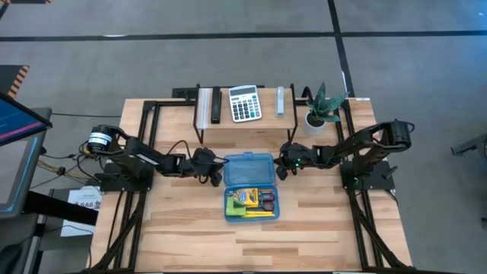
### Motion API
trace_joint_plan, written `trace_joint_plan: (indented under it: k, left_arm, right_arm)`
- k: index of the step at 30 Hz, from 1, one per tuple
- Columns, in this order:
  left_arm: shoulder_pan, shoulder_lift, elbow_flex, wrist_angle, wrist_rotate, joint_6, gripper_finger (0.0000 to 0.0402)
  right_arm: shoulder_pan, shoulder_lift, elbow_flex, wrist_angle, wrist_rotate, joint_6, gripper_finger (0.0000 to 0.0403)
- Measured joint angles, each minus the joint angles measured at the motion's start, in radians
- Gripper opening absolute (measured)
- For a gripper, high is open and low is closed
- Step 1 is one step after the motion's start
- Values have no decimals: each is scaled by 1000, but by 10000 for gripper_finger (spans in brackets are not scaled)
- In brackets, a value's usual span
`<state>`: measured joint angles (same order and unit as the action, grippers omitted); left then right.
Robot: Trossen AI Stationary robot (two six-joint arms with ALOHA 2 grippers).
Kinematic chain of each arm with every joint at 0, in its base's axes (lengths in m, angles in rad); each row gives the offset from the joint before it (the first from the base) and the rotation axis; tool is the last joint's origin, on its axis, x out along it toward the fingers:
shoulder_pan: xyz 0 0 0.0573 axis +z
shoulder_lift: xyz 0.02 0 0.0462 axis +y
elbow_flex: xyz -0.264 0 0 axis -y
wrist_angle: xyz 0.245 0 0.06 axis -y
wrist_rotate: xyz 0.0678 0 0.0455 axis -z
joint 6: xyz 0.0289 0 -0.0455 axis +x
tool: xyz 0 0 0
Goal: Pack school essentials
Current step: Close the blue supply box
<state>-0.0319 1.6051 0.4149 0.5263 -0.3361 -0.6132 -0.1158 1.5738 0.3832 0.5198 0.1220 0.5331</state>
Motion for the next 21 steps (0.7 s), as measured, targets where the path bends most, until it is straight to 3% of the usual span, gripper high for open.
trace_joint_plan:
  k: [21]
  left_arm:
    - [0,-3,0,0,-46,30,0]
  right_arm:
    - [10,-98,0,5,11,-12,10]
